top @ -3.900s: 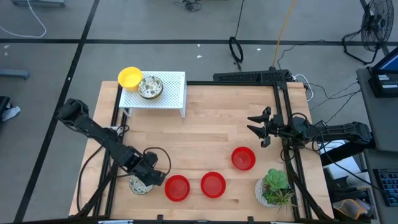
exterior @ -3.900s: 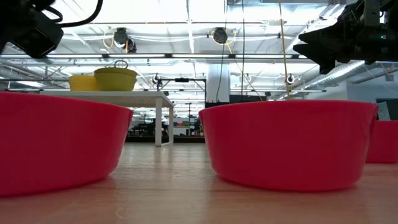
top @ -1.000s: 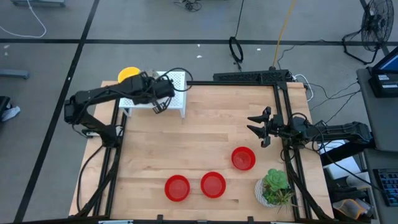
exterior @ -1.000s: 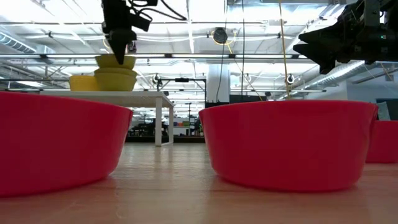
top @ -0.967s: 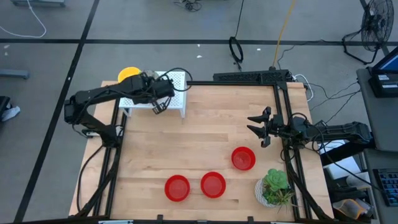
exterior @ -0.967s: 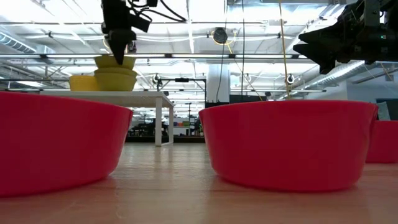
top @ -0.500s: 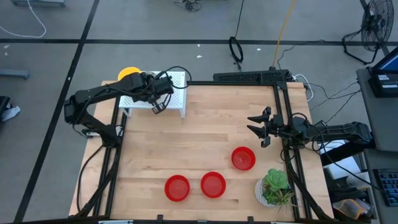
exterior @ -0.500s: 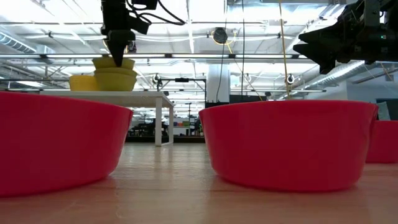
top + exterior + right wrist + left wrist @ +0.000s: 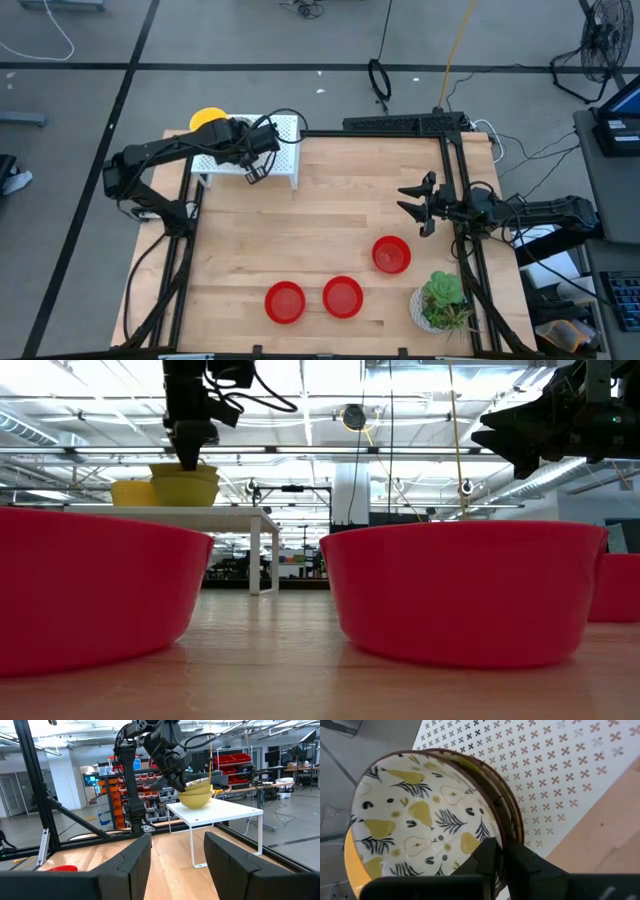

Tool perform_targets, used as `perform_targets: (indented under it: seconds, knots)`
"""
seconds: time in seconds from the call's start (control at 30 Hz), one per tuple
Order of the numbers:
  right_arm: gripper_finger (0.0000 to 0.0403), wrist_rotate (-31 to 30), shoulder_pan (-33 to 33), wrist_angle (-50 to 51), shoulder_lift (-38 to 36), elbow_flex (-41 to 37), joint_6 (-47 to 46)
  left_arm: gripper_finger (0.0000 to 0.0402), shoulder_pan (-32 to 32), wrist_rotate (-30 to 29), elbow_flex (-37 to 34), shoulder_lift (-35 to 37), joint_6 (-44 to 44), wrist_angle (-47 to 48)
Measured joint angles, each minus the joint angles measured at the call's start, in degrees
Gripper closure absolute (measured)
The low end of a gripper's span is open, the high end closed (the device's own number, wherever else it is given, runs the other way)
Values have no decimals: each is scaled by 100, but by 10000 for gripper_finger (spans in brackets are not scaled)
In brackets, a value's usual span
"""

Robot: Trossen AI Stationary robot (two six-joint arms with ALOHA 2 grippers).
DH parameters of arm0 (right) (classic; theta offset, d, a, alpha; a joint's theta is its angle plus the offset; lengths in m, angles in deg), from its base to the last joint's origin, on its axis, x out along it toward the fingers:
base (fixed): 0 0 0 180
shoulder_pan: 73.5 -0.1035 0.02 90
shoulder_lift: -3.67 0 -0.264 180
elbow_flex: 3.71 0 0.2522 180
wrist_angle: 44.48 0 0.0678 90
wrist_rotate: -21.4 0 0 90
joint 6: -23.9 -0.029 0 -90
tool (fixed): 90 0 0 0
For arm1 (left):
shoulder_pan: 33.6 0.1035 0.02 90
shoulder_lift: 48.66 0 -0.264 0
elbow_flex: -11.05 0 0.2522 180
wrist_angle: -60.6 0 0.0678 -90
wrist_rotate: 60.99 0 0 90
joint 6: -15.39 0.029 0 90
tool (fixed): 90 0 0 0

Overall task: Pick & Place Mini bowls
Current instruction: Stack the white patterned bowl on top of the other white patterned bowl on the shelf

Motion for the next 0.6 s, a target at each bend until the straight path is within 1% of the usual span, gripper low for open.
perform_targets:
  seconds: [0.17, 0.3, 0.43, 0.5, 0.6]
  knots:
    - [234, 0, 0, 2, 0, -1, 0, 372, 54, 15, -74, 4, 55, -108]
    - [234, 0, 0, 2, 0, 0, -1, 352, 48, 13, -76, 4, -112, -110]
    - [234, -2, 0, 0, 0, 0, 1, 304, 36, 4, -76, 4, -310, -110]
    - [234, -2, 0, 0, 0, -1, 1, 272, 9, 0, -40, 0, -357, -103]
    - [234, -1, 0, 1, -1, 0, 1, 221, -41, 59, 192, -2, -345, -97]
